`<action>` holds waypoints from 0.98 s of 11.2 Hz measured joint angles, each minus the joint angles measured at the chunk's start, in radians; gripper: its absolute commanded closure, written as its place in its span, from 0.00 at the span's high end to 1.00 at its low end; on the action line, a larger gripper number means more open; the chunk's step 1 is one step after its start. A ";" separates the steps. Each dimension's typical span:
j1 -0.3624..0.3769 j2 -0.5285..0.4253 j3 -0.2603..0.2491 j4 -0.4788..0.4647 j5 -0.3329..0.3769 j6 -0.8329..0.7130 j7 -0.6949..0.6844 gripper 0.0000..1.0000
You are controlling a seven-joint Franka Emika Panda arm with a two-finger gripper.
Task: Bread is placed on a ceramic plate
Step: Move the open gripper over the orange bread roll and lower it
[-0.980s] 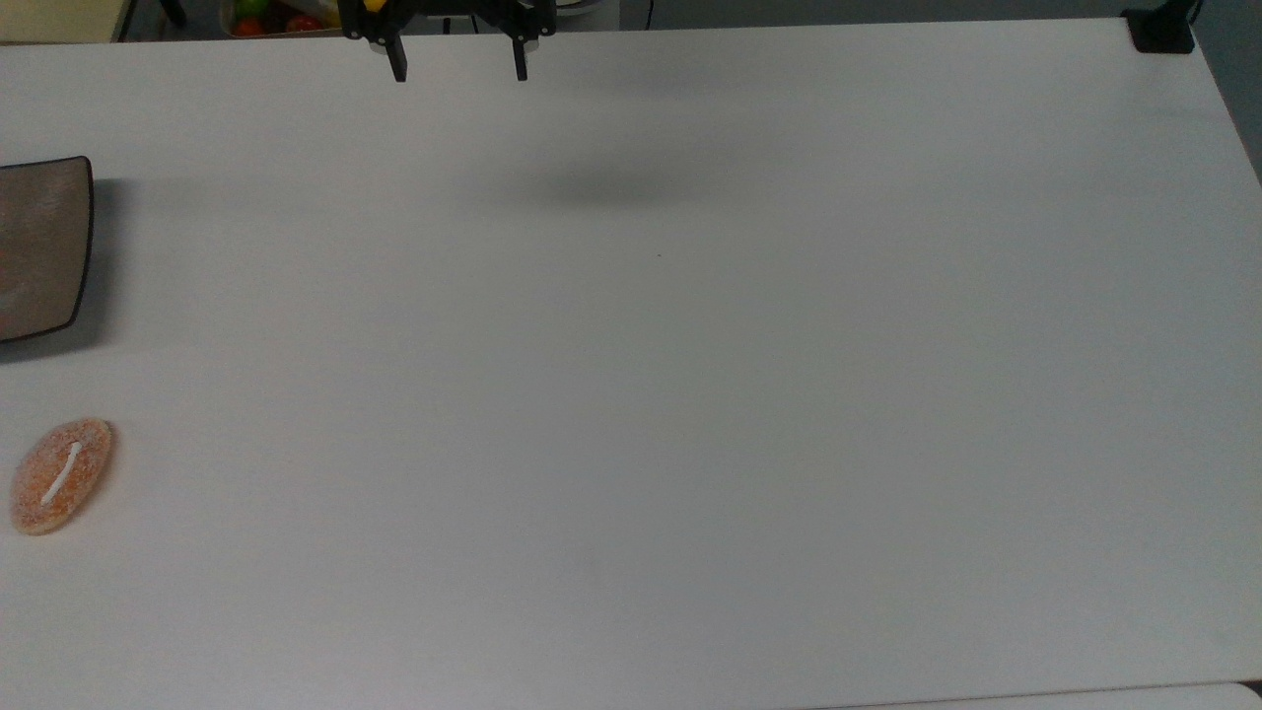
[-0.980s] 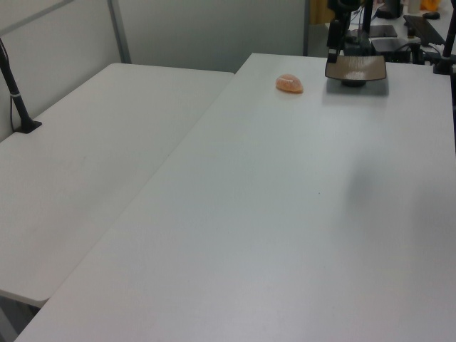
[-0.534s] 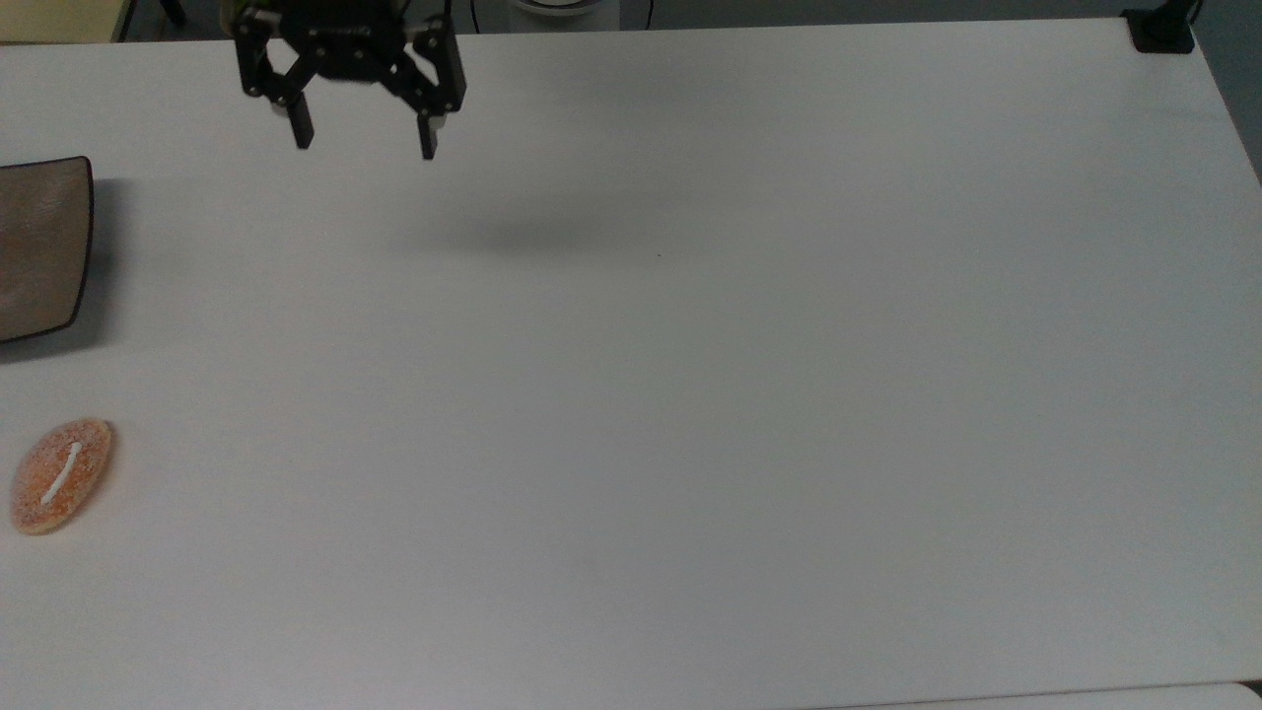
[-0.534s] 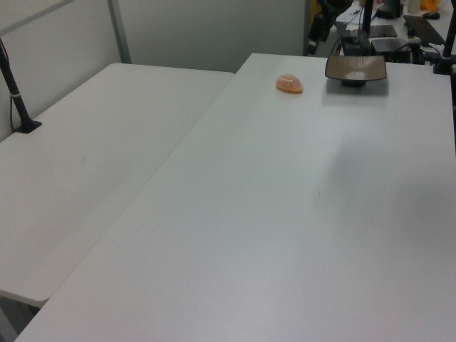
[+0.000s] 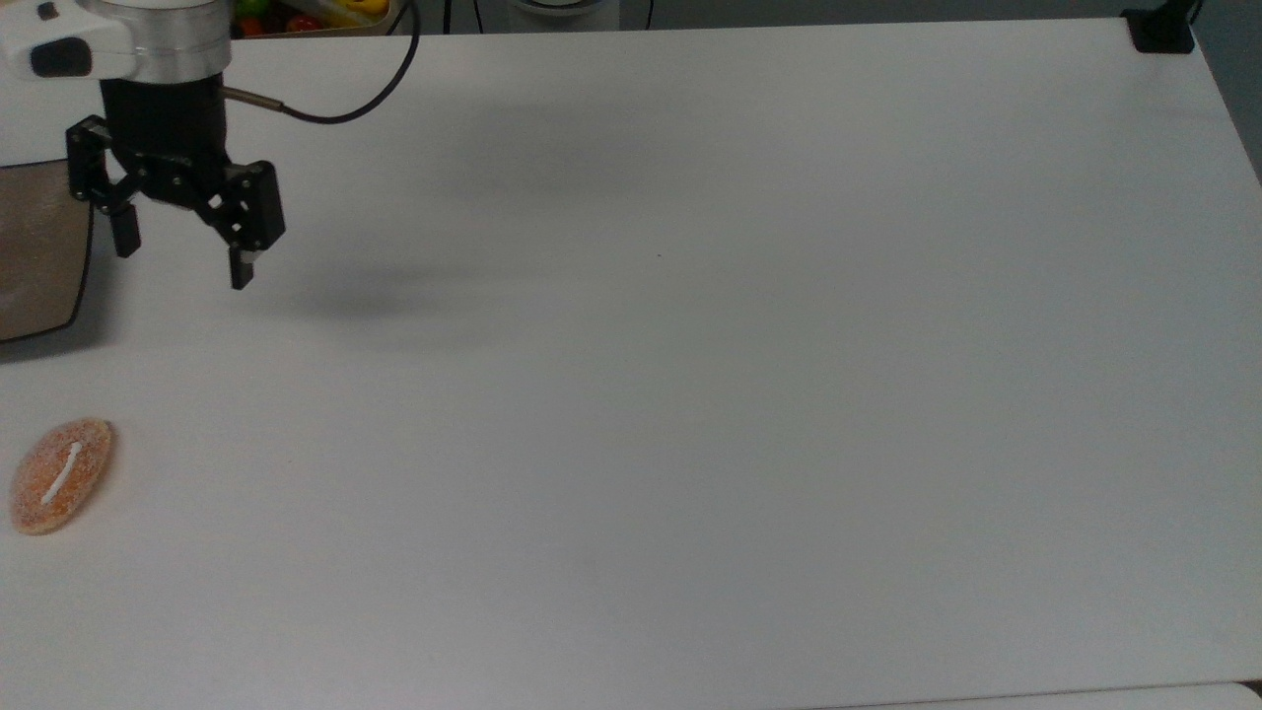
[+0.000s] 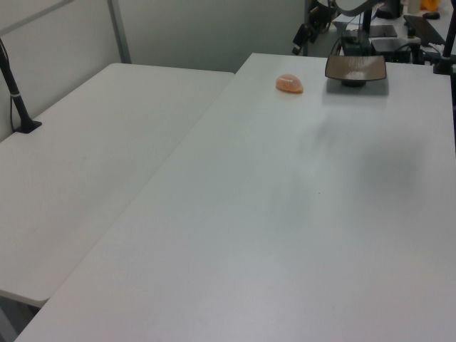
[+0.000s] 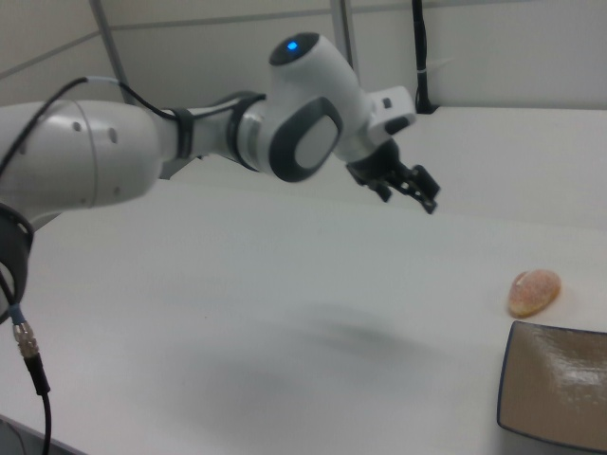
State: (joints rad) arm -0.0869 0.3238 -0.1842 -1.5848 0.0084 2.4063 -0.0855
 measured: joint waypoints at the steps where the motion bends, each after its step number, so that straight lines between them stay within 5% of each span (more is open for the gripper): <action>1: -0.020 0.030 -0.005 0.006 0.000 0.059 0.000 1.00; 5: -0.102 0.177 -0.008 0.032 0.000 0.359 0.000 1.00; 11: -0.138 0.400 -0.008 0.157 0.000 0.555 0.000 1.00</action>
State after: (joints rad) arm -0.2248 0.7242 -0.1920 -1.4275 0.0084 2.9610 -0.0855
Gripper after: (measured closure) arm 0.000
